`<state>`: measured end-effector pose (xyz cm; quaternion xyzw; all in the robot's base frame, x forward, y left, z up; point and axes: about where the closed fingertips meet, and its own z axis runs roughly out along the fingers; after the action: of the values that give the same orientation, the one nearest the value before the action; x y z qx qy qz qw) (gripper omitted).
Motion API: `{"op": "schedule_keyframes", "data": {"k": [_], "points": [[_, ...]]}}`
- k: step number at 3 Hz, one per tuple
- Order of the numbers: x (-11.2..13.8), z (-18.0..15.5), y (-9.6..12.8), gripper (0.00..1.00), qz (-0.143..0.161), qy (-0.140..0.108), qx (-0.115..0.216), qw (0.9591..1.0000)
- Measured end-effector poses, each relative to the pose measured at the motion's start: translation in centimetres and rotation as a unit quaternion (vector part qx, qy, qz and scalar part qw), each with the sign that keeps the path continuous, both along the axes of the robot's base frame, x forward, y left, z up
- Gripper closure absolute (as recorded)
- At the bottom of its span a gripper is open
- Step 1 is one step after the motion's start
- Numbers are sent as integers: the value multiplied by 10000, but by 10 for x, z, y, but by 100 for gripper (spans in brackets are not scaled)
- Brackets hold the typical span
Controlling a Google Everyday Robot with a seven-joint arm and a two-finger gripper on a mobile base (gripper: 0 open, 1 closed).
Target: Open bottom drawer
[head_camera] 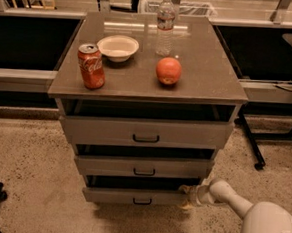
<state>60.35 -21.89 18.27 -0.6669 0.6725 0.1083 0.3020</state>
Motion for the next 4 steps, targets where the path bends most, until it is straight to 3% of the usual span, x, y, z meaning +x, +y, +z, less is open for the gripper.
{"op": "schedule_keyframes", "data": {"k": [1,2,3,4], "points": [[-16,-8,13,0,389,231,-14,9990],[-19,-11,16,0,462,305,-4,9985],[-39,-7,14,27,516,455,44,9976],[-60,-7,15,43,573,642,90,9963]]}}
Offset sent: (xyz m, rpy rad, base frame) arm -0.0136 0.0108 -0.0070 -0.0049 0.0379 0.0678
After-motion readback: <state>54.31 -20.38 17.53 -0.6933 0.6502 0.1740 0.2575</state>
